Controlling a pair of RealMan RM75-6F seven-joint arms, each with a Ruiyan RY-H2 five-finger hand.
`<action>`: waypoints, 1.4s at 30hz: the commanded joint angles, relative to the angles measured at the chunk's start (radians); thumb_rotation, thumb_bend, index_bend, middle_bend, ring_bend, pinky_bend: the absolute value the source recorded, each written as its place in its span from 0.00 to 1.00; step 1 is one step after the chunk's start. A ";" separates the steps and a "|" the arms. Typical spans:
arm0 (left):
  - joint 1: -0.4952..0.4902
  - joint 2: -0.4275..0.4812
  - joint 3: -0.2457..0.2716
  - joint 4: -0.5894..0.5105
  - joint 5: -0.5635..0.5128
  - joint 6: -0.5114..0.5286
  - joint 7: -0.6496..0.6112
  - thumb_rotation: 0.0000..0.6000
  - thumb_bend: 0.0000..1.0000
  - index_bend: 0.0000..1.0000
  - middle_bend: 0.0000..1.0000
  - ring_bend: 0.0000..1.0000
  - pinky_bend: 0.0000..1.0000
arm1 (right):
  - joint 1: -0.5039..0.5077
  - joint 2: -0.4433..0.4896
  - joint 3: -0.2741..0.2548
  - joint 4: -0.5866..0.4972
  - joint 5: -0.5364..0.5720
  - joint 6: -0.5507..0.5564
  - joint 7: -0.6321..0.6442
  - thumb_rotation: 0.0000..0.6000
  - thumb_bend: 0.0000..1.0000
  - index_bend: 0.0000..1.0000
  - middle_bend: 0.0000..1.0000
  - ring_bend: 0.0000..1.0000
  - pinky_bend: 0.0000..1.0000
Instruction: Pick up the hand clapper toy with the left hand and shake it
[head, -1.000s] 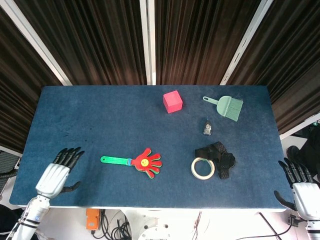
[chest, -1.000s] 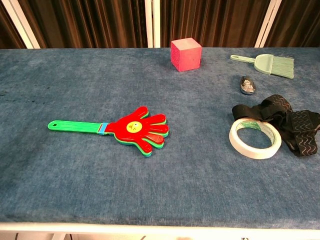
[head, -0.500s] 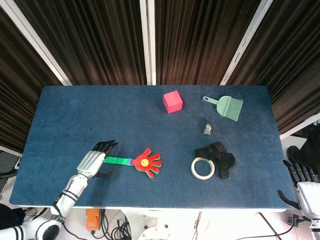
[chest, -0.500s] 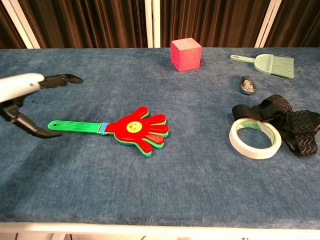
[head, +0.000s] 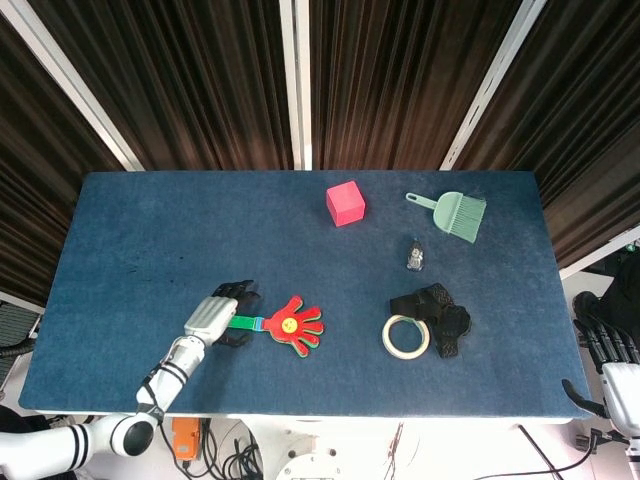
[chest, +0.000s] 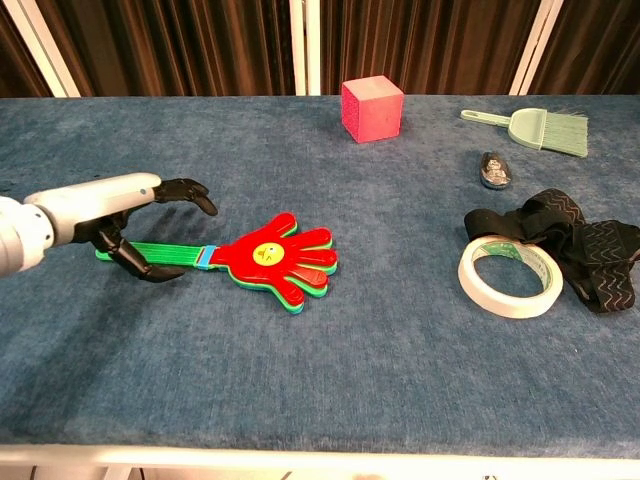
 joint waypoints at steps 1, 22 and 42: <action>-0.010 -0.012 0.003 0.009 -0.005 0.001 0.001 1.00 0.28 0.23 0.00 0.00 0.00 | 0.000 0.000 -0.001 0.002 0.002 -0.003 0.003 1.00 0.21 0.00 0.00 0.00 0.00; -0.045 -0.053 0.025 0.051 -0.034 0.018 -0.009 1.00 0.41 0.50 0.06 0.00 0.00 | -0.003 0.003 0.004 0.018 0.020 -0.012 0.025 1.00 0.21 0.00 0.00 0.00 0.00; -0.010 -0.039 0.050 0.110 0.201 0.190 -0.087 1.00 0.48 0.75 0.78 0.76 0.85 | -0.004 0.011 0.002 0.009 0.017 -0.013 0.024 1.00 0.21 0.00 0.00 0.00 0.00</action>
